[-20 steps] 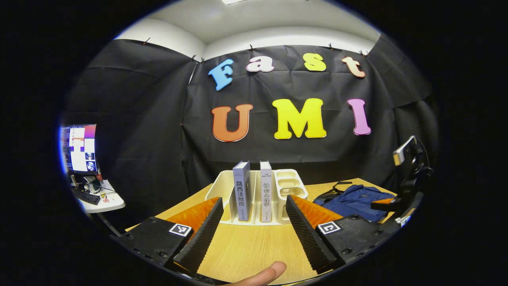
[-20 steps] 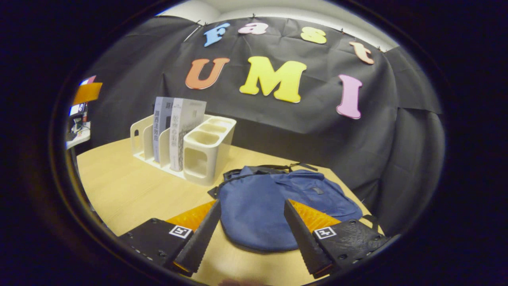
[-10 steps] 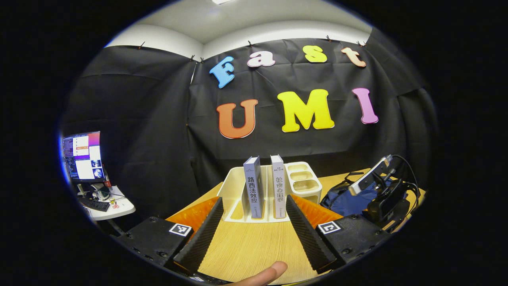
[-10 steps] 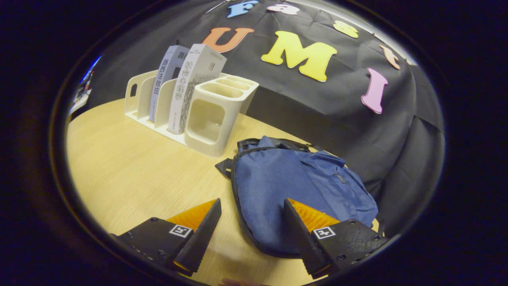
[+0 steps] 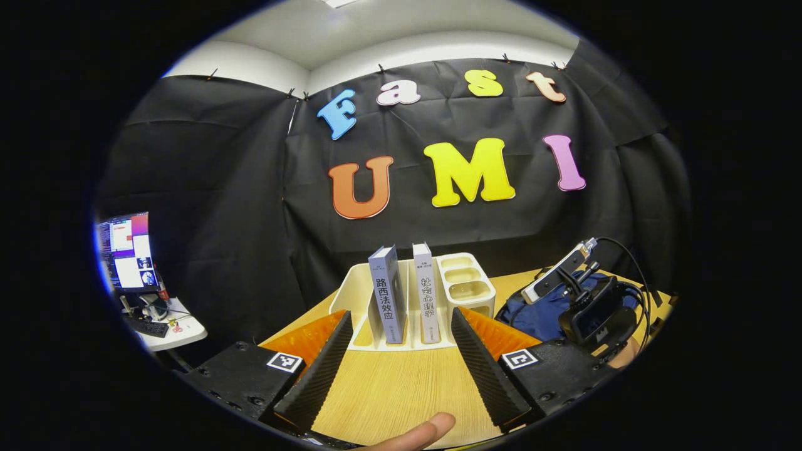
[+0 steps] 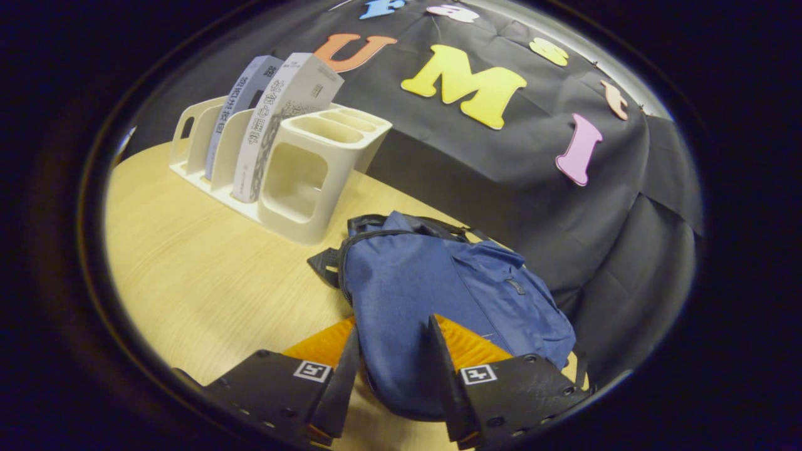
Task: Open the schoolbag, grab two books from the bookshelf and put them into the schoolbag.
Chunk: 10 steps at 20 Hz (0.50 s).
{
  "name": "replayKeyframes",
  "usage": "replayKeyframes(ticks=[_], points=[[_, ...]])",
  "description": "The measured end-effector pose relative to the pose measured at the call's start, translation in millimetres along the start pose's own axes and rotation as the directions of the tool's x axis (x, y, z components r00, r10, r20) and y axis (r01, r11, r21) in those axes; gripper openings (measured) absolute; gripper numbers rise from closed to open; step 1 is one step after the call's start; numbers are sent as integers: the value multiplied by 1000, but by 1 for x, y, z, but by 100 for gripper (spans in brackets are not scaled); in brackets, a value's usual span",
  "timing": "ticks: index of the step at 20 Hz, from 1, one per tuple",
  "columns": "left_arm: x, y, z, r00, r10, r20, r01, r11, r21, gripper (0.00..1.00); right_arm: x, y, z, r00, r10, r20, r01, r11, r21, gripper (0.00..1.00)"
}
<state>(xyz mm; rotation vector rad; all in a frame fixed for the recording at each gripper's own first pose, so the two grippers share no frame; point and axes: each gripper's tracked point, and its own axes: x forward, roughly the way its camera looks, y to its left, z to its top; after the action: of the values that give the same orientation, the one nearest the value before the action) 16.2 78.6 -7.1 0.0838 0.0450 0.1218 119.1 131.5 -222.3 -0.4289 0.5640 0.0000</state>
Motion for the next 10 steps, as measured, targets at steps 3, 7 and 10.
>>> replayKeyframes(ticks=[3,7,10], points=[[0,-2,-1,1000,-2,-6,2,1000,-4,99,-1,0,4,1000,15,3,-15,1000,25,43],[2,-2,-1,1000,3,-3,-3,1000,4,99,-6,-8,15,998,58,16,-59,995,84,6],[5,4,-3,999,31,-8,-32,999,-16,99,-11,-22,19,997,78,16,-79,994,79,6]])
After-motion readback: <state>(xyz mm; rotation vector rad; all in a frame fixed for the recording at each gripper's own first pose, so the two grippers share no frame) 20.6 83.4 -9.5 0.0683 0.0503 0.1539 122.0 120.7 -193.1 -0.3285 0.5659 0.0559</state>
